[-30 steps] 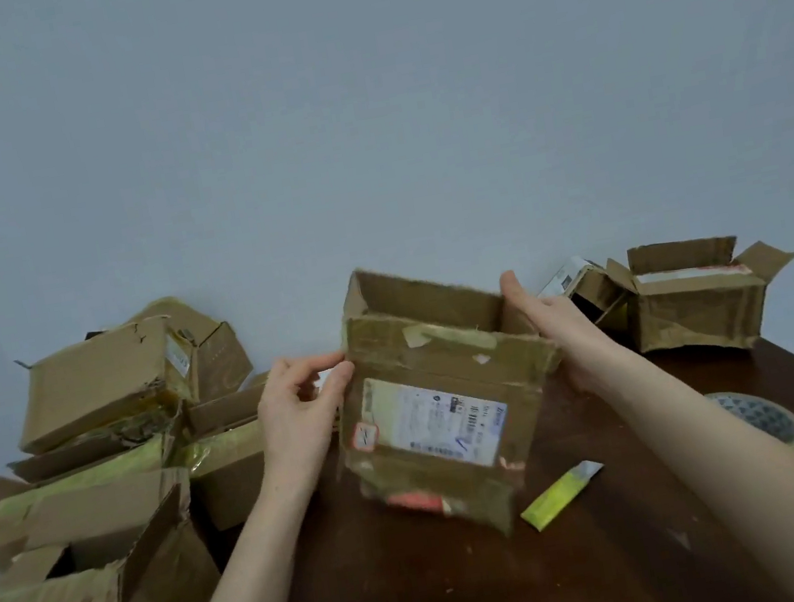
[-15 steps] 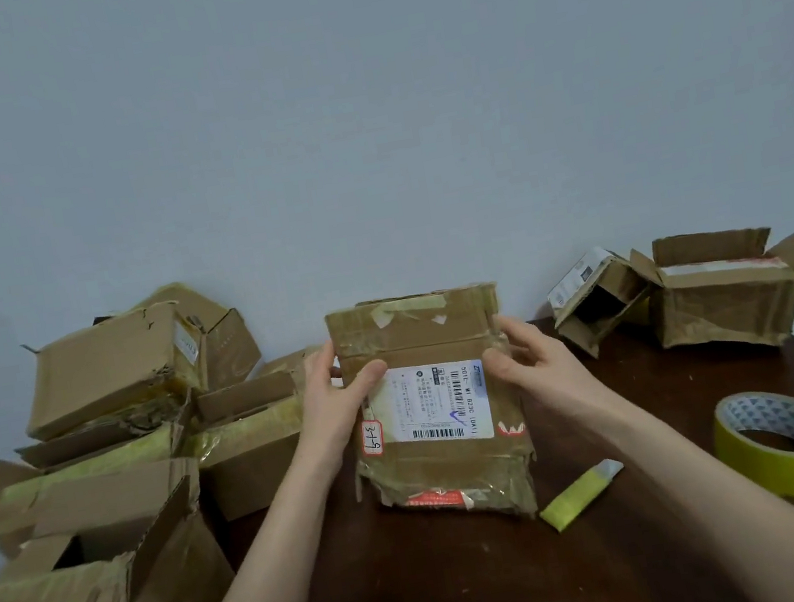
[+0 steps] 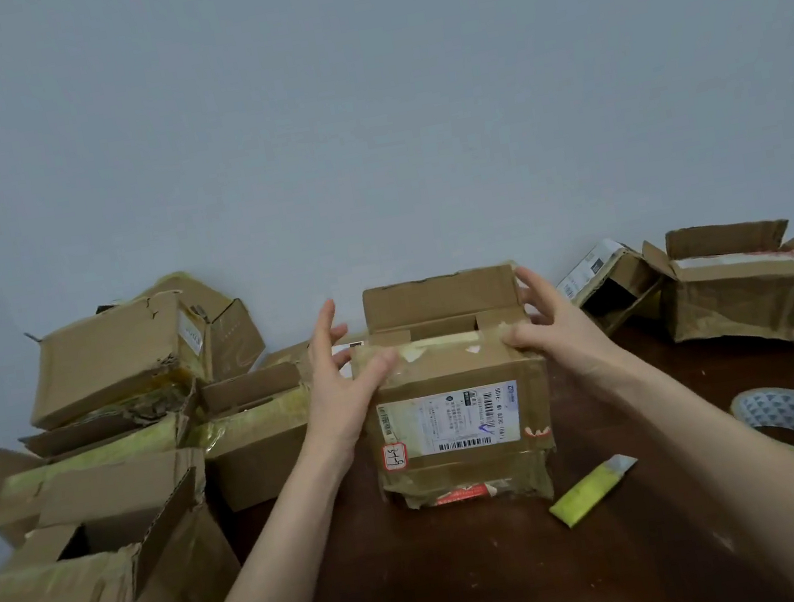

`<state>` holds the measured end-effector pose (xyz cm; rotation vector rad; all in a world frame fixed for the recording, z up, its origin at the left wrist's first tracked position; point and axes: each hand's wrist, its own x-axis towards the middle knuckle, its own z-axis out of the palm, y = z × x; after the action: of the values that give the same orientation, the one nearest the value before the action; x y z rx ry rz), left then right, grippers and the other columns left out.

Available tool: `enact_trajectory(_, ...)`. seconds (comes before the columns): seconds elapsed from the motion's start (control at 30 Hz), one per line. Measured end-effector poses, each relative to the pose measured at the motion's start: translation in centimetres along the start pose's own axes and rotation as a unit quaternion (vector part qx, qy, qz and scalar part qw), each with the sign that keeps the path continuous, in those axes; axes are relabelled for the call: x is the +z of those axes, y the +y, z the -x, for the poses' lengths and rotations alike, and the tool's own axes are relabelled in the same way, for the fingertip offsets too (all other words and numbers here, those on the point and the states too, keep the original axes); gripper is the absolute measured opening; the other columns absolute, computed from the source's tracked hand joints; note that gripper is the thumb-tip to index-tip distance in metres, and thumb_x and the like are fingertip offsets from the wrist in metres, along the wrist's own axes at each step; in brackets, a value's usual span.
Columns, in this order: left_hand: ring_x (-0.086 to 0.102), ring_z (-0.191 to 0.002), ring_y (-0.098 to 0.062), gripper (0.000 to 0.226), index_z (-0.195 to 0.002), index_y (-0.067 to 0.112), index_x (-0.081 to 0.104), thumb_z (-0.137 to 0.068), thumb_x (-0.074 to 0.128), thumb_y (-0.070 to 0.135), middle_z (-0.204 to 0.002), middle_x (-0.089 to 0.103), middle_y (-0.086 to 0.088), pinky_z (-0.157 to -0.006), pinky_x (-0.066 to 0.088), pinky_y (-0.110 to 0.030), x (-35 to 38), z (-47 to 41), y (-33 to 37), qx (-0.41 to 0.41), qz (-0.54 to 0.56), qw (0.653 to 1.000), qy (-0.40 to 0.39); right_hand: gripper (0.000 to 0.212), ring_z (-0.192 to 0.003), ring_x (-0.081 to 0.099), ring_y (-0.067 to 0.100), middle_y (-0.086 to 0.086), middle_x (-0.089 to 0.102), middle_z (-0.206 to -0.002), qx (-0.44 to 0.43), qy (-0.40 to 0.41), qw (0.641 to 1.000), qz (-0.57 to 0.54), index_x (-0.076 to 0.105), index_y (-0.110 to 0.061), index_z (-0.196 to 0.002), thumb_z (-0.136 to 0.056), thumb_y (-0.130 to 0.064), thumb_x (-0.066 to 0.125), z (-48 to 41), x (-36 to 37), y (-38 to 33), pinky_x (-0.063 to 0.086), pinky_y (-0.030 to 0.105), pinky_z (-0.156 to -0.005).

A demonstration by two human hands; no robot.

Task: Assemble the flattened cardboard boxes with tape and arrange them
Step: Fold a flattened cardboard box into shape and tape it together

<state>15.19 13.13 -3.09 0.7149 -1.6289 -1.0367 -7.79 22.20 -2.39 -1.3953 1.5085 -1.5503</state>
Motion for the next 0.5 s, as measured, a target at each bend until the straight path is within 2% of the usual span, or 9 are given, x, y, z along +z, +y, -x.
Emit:
enact_trajectory(0.07,0.045,-0.115,-0.005,0.105,-0.149,0.040,0.013,-0.067,0.078,0.045,-0.145,0.033,0.012,-0.097,0.040,-0.026,-0.2,-0.4,-0.1,-0.007,-0.044,0.999,-0.024,0.092,-0.105,0.057,0.003,-0.011,0.042,-0.136,0.000,-0.010,1.000,0.023,0.018,-0.032,-0.153,-0.080,-0.019,0.072,0.0,-0.2,0.1,0.049,0.025,-0.085)
enact_trajectory(0.13,0.045,-0.118,-0.012,0.112,-0.151,0.035,0.006,-0.066,0.078,0.051,-0.143,0.038,0.016,-0.103,0.039,-0.034,-0.5,-0.8,-0.2,-0.020,-0.076,0.996,-0.051,0.087,-0.102,0.056,0.000,-0.012,0.042,-0.136,0.000,0.009,1.000,0.009,0.018,-0.029,-0.153,-0.085,-0.012,0.070,0.1,-0.1,0.5,0.047,0.020,-0.078)
enact_trajectory(0.23,0.042,-0.121,-0.017,0.099,-0.152,0.027,0.014,-0.075,0.076,0.041,-0.133,0.042,0.008,-0.102,0.036,-0.032,-0.2,-0.8,-0.4,-0.028,-0.112,0.993,-0.040,0.080,-0.115,0.053,0.009,-0.012,0.049,-0.137,-0.006,0.043,0.999,-0.004,0.026,-0.025,-0.149,-0.084,-0.014,0.072,0.4,0.2,0.4,0.049,0.024,-0.089)
enact_trajectory(0.33,0.030,-0.134,-0.012,0.084,-0.149,0.030,0.024,-0.081,0.072,0.035,-0.147,0.029,0.003,-0.111,0.028,-0.034,0.6,-0.8,-0.5,-0.047,-0.086,0.994,-0.043,0.051,-0.125,0.048,0.013,-0.009,0.051,-0.135,-0.004,0.005,0.999,0.040,0.044,-0.027,-0.140,-0.092,-0.023,0.062,0.7,0.5,-0.3,0.046,0.018,-0.088)
enact_trajectory(0.37,0.028,-0.137,-0.012,0.082,-0.149,0.033,0.024,-0.082,0.072,0.035,-0.151,0.027,0.004,-0.112,0.027,-0.035,0.8,-0.8,-0.5,-0.054,-0.063,0.996,-0.045,0.043,-0.128,0.045,0.013,-0.010,0.049,-0.136,-0.006,-0.023,0.996,0.085,0.050,-0.029,-0.136,-0.094,-0.030,0.058,0.8,0.3,-0.6,0.042,0.020,-0.093)
enact_trajectory(0.4,0.029,-0.137,-0.012,0.084,-0.149,0.035,0.022,-0.081,0.072,0.037,-0.151,0.029,0.006,-0.112,0.028,-0.035,0.9,-0.8,-0.5,-0.058,-0.041,0.996,-0.044,0.043,-0.131,0.041,0.012,-0.010,0.045,-0.140,-0.006,-0.053,0.990,0.132,0.052,-0.029,-0.135,-0.094,-0.039,0.056,0.8,0.2,-0.7,0.037,0.023,-0.099)
enact_trajectory(0.47,0.037,-0.131,-0.011,0.082,-0.147,0.037,0.025,-0.080,0.072,0.039,-0.143,0.039,0.008,-0.108,0.032,-0.032,1.2,-0.9,-0.3,-0.056,-0.043,0.996,-0.046,0.064,-0.133,0.032,0.008,-0.009,0.031,-0.151,0.000,-0.103,0.978,0.182,0.049,-0.028,-0.139,-0.083,-0.056,0.061,0.7,0.1,-0.6,0.031,0.027,-0.105)
enact_trajectory(0.5,0.040,-0.128,-0.010,0.072,-0.144,0.035,0.033,-0.083,0.071,0.036,-0.137,0.042,0.008,-0.106,0.033,-0.031,1.3,-1.0,-0.1,-0.048,-0.061,0.996,-0.048,0.075,-0.131,0.031,0.007,-0.009,0.027,-0.153,0.006,-0.108,0.976,0.187,0.046,-0.028,-0.141,-0.076,-0.059,0.066,0.7,0.2,-0.6,0.031,0.025,-0.103)
